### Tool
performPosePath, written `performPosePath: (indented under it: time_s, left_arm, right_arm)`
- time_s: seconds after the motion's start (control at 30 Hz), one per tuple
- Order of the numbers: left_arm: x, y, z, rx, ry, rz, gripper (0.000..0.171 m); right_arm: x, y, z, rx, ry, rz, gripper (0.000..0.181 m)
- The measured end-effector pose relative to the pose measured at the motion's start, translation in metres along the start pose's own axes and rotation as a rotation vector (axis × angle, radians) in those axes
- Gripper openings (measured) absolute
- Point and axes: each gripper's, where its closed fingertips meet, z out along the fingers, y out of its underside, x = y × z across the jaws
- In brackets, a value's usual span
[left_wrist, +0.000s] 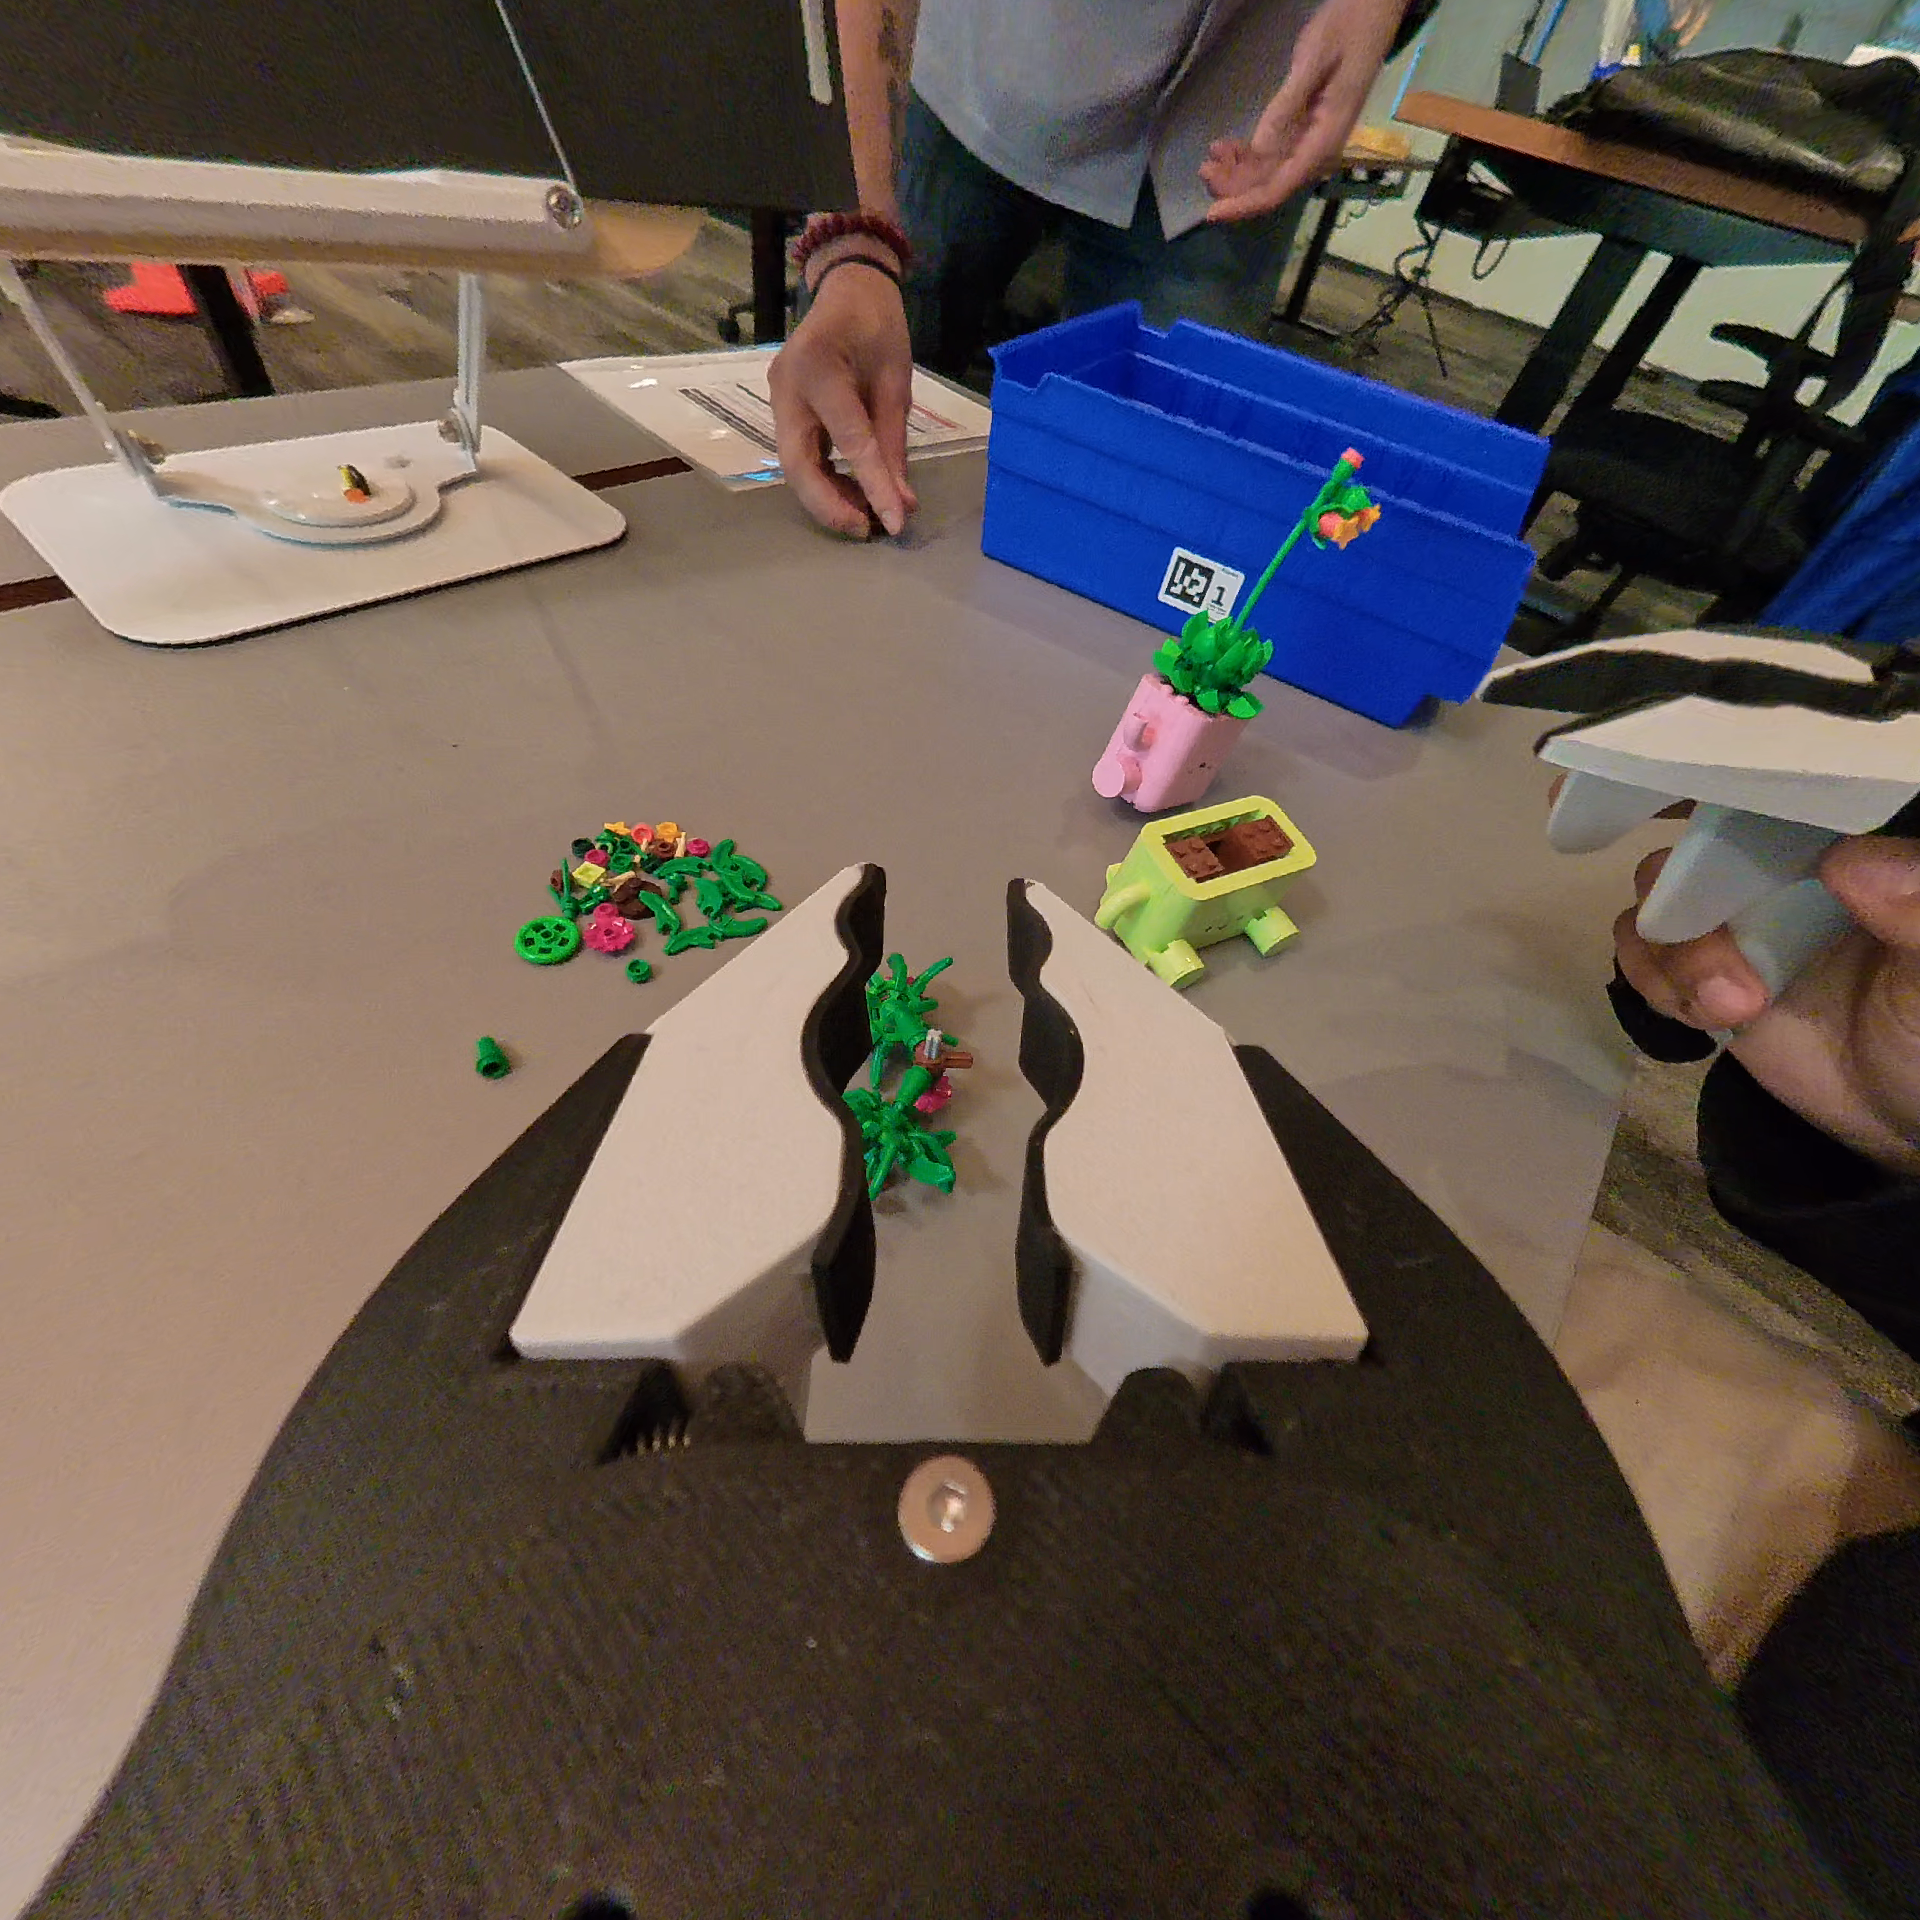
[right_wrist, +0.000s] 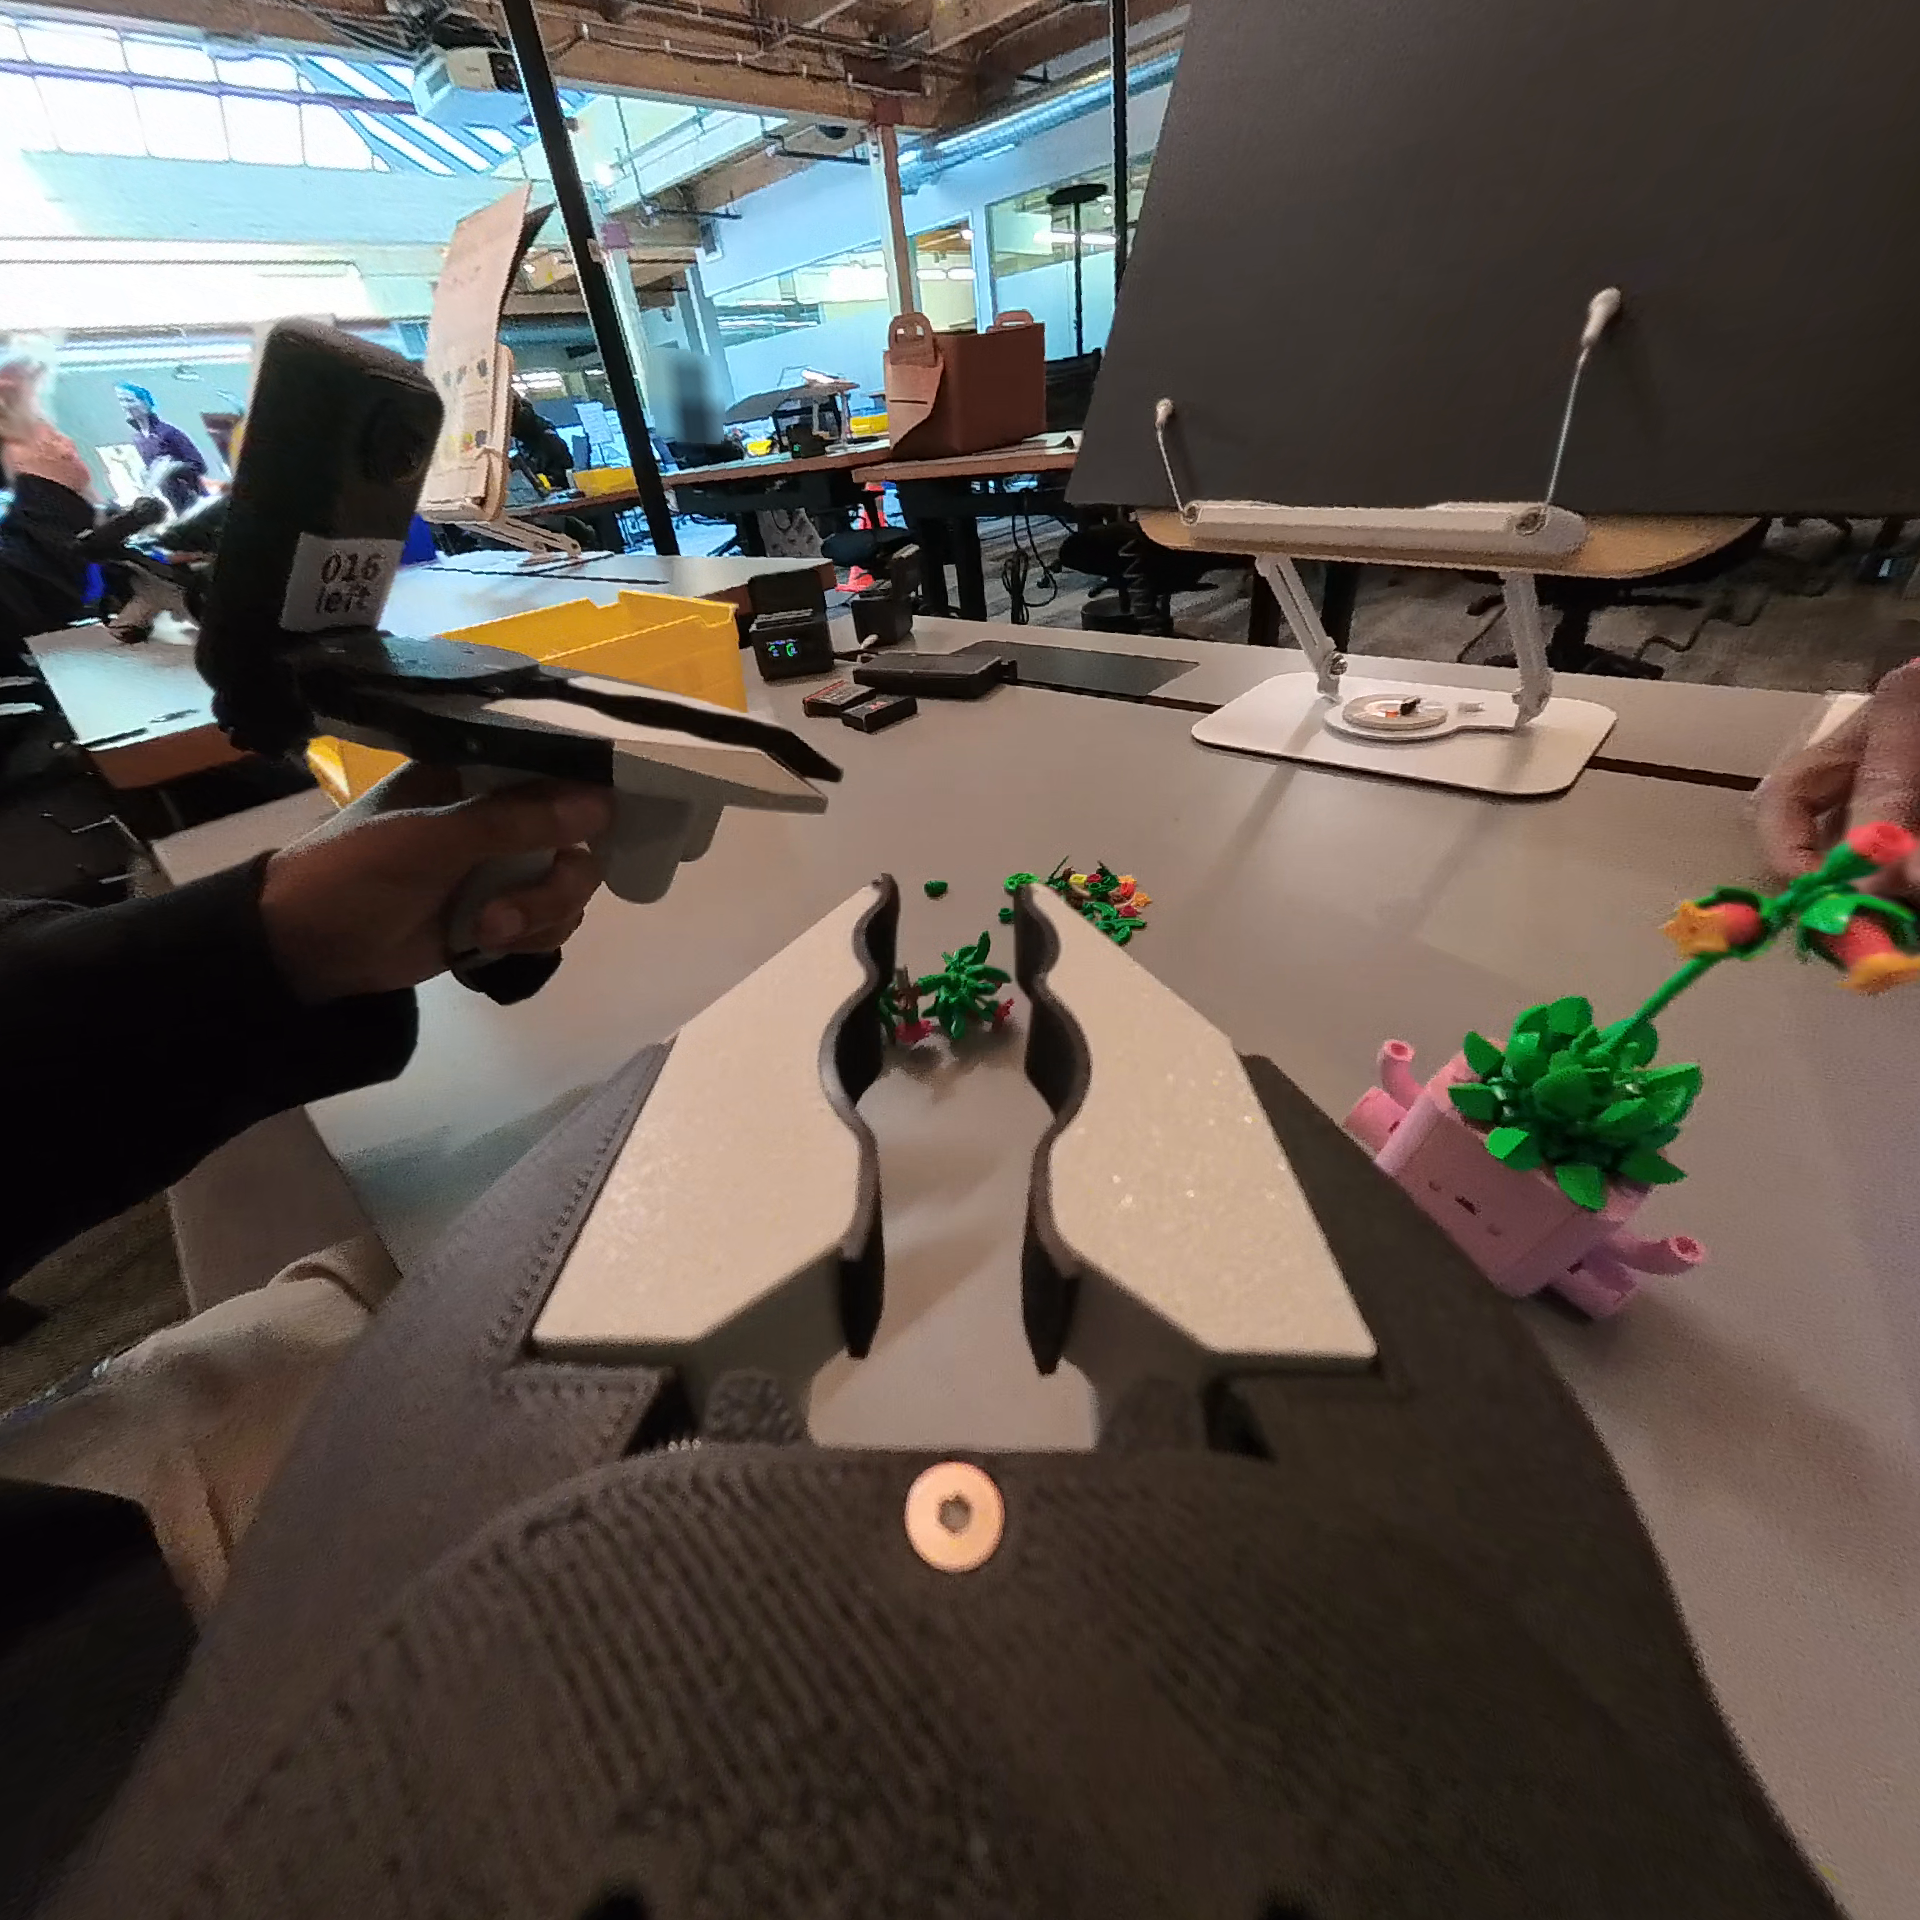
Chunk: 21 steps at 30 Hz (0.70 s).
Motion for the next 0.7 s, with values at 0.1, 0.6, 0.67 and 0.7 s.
performPosePath:
  time_s: [0.1,0.6,0.67,0.7]
  left_arm:
    - [-0.004,0.001,0.002,-0.013,0.029,0.017,0.021]
    - [-0.04,0.005,-0.031,0.304,0.154,-0.128,0.017]
    - [-0.044,0.003,-0.034,0.322,0.151,-0.119,0.017]
    - [-0.046,0.002,-0.035,0.325,0.147,-0.127,0.017]
  right_arm:
    - [0.008,-0.011,0.005,-0.017,0.045,-0.021,0.022]
    - [0.155,-0.069,0.077,-0.458,0.412,-0.302,0.035]
    - [0.188,-0.063,0.094,-0.559,0.415,-0.313,0.04]
    - [0.206,-0.057,0.102,-0.629,0.412,-0.307,0.041]
